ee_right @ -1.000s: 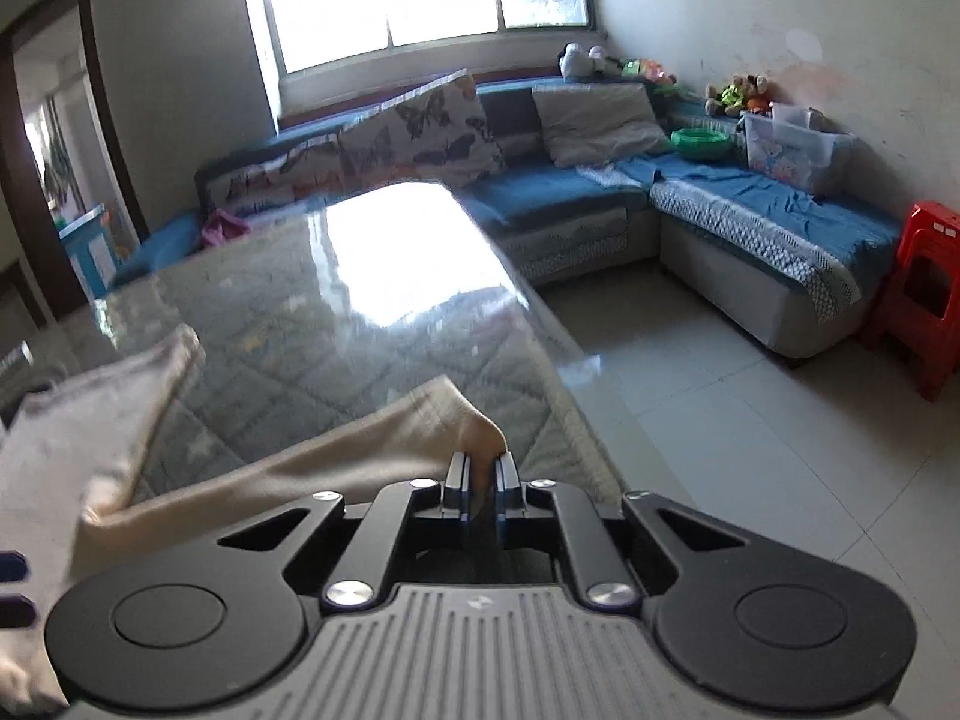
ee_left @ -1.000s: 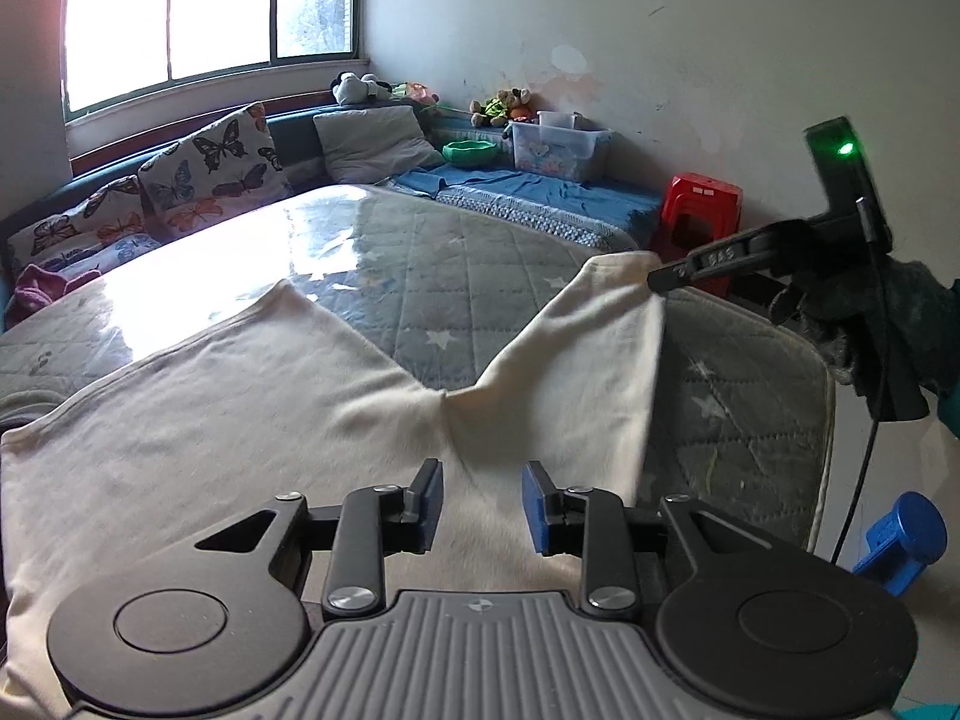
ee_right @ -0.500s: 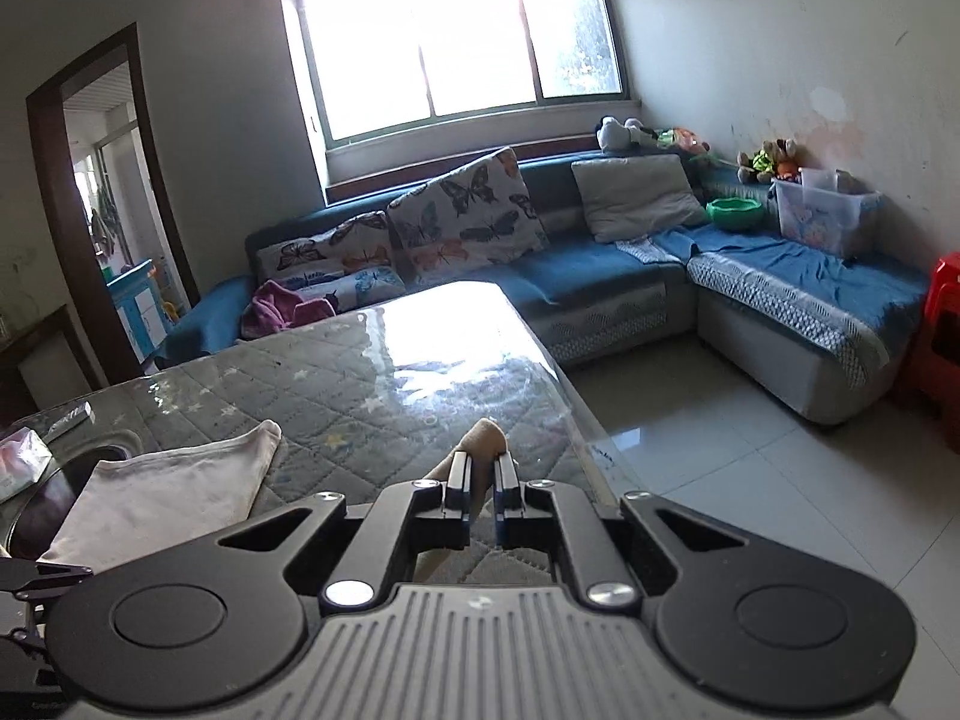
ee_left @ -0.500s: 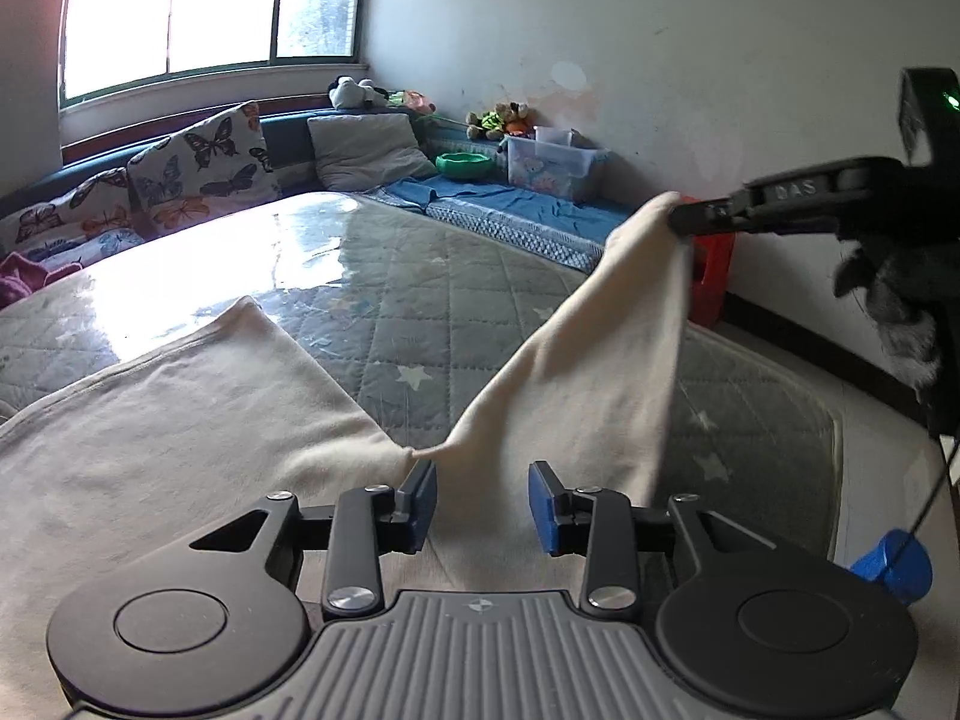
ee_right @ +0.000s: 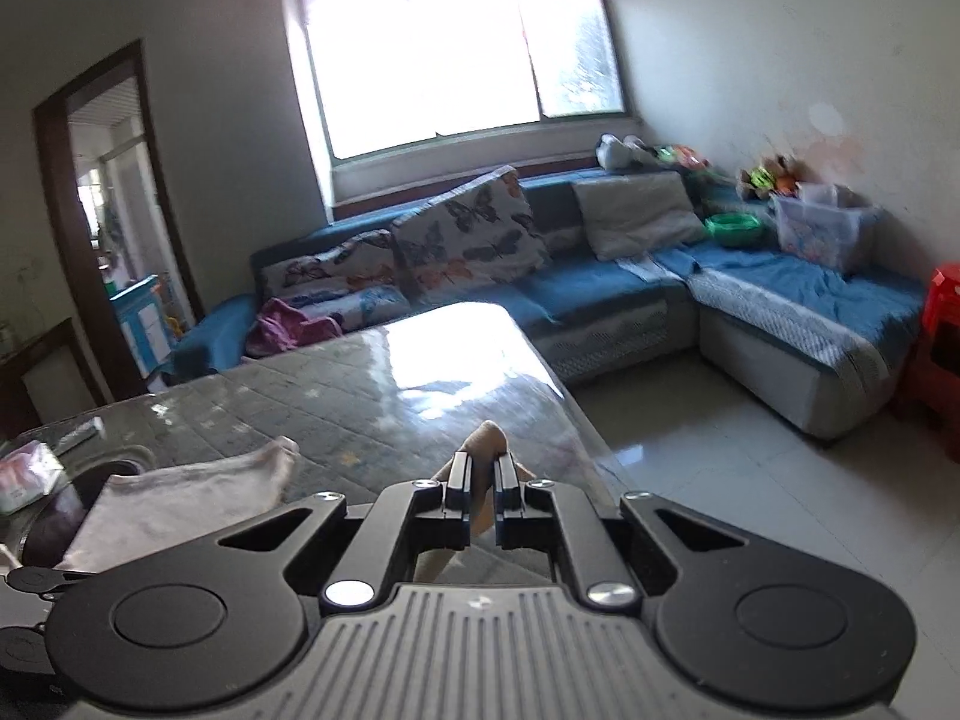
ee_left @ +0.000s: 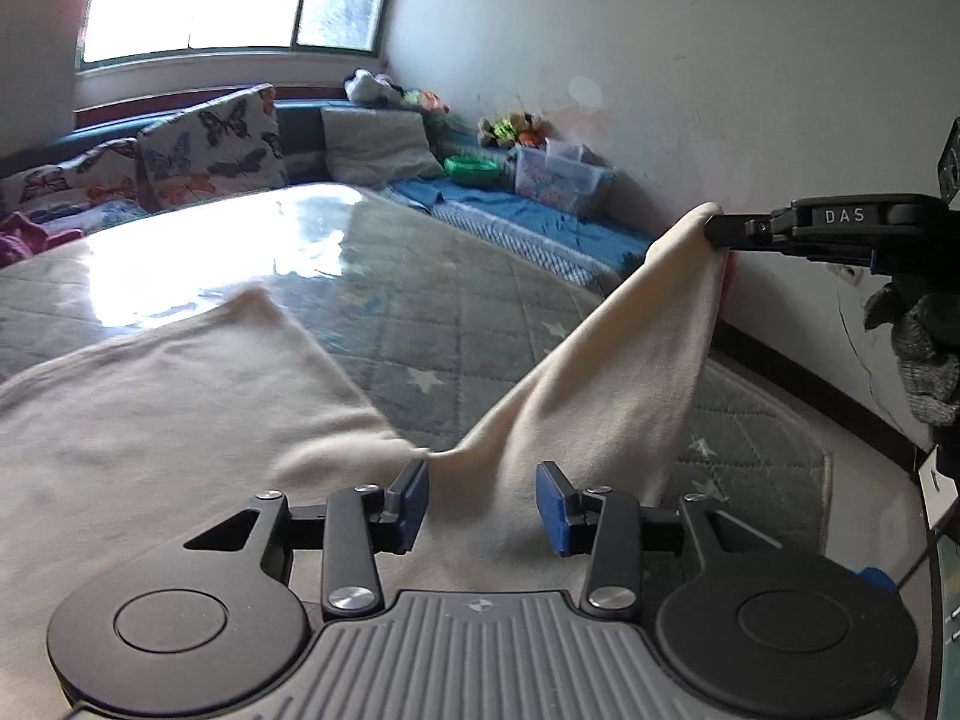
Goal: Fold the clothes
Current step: 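Fold the lifted side over the body with the right tool and release, then grasp the other sleeve cuff with the left tool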
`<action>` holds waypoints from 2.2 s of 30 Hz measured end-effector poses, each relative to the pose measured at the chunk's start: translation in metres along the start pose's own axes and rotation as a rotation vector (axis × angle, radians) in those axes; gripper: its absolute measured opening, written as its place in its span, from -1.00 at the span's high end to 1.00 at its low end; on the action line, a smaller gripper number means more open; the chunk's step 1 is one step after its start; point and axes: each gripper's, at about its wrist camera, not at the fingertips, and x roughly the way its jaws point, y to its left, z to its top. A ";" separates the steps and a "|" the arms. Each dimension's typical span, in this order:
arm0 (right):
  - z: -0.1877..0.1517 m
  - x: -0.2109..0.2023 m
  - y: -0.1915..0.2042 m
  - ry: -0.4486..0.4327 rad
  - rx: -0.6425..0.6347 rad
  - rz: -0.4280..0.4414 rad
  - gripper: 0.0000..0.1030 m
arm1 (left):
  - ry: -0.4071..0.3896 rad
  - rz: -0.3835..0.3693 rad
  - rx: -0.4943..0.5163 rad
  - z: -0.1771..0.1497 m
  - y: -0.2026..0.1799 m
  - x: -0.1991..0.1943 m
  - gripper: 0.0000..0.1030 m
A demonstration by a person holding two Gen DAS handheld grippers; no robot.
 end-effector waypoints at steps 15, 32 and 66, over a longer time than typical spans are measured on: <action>0.011 -0.011 0.157 -0.001 -0.311 0.383 0.93 | -0.045 0.171 -0.138 -0.049 0.054 -0.096 0.16; -0.057 0.004 0.268 0.232 -0.534 0.674 0.75 | -0.042 0.201 -0.253 -0.091 0.078 -0.130 0.09; -0.098 -0.004 0.151 0.303 -0.499 0.375 0.00 | 0.042 0.239 -0.454 -0.079 0.093 -0.142 0.25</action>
